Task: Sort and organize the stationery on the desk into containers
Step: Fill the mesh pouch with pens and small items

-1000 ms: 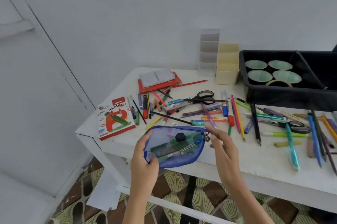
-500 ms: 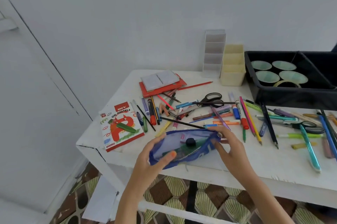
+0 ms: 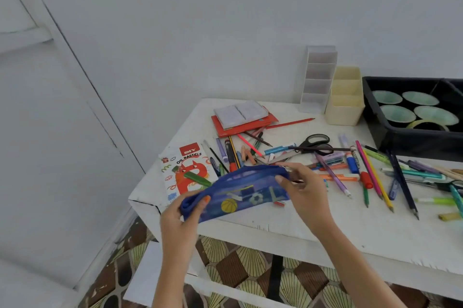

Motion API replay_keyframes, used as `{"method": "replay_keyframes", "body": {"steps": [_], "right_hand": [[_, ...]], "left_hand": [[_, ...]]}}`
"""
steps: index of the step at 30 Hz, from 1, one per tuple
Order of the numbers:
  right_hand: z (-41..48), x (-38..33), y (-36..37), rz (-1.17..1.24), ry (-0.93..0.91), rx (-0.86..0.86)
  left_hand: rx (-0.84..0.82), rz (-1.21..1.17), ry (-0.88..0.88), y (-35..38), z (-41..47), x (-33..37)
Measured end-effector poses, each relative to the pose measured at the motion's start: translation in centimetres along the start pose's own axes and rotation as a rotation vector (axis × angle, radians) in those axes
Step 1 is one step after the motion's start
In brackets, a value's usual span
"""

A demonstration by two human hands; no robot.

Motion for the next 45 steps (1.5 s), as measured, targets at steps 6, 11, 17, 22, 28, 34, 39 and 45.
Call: {"method": "replay_keyframes", "body": {"steps": [6,11,17,22,28,34,39,45], "right_hand": [[4.7,-2.0,8.3,0.049,0.04,-0.139],[7.5,-0.6,13.2,0.103,0.088,-0.176],[7.9,1.0,15.3,0.2,0.096,-0.25],[7.0,1.4,14.6,-0.015,-0.046,-0.368],[6.6,1.1,13.4,-0.098,-0.116,-0.39],[7.5,0.8,11.3,-0.064,-0.104,-0.401],[10.6,1.8,9.4,0.035,-0.031,-0.311],[16.9,5.4,7.2,0.011,-0.001,-0.16]], "left_hand": [[0.209,0.004,0.013,-5.3,3.7,1.0],[0.334,0.052,-0.002,-6.7,6.6,0.1],[0.341,0.09,-0.01,-5.4,7.5,-1.7],[0.285,0.246,0.05,-3.9,7.1,-2.6],[0.3,0.718,0.118,-1.7,6.6,-1.2],[0.245,0.696,0.17,1.7,6.5,0.2],[0.199,0.505,0.193,5.3,8.3,2.9],[0.134,0.382,0.23,10.5,13.8,6.5]]}}
Point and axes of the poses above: each hand's wrist, its own z-axis towards the middle knuckle, its own y-axis out of the palm, x = y × z, the point moved 6 cm from there along z, towards the middle knuckle, and after that the axes turned 15 degrees about -y, right-handed, at the moved point
